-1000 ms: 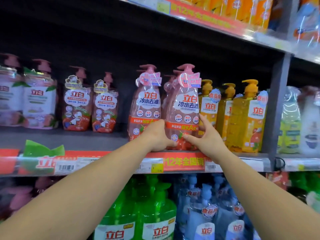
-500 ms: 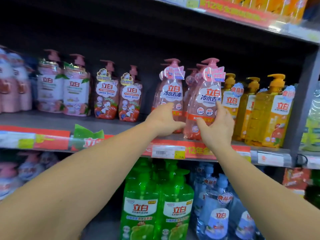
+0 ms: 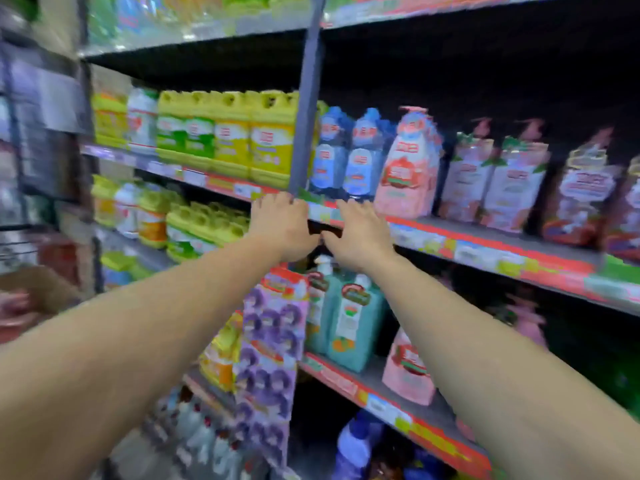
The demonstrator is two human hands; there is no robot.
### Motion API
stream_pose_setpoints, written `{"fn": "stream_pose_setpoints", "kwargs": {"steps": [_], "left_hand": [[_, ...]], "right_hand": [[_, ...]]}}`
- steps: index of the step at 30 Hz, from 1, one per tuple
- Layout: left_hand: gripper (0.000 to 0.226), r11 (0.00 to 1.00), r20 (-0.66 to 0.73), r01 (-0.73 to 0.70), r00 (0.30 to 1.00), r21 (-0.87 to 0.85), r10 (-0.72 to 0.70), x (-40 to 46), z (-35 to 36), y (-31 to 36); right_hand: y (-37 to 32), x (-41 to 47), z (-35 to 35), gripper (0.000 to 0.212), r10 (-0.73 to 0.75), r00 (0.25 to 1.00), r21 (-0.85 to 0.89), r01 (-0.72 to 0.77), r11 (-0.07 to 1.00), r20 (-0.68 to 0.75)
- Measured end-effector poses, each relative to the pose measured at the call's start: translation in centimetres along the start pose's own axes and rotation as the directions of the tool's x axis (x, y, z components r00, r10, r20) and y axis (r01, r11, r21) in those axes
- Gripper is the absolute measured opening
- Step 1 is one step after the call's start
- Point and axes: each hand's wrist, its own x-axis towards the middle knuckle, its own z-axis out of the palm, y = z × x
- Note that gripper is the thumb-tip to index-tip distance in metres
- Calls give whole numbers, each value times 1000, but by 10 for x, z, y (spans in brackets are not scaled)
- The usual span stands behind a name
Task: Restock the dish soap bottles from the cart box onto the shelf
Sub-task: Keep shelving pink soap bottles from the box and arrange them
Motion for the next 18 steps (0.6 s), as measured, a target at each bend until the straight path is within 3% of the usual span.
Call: {"fn": "stream_pose_setpoints", "kwargs": {"steps": [4, 9, 14, 18], "left_hand": [[77, 970, 85, 204, 973, 135, -216, -39, -20, -155], [75, 876, 82, 406, 895, 259, -439, -95, -31, -297], [77, 746, 136, 575, 754, 335, -642, -142, -22, -400], [81, 675, 137, 644, 679, 360, -721, -159, -8, -472]], "right_hand": [[-140, 30, 71, 65, -160, 983, 132, 147, 980, 93], [-274, 47, 146, 62, -318, 930, 252, 267, 930, 187], [-367, 60, 219, 65, -429, 857, 386, 307, 870, 286], [-414, 81, 289, 69, -493, 801, 487, 300, 821, 338]]}}
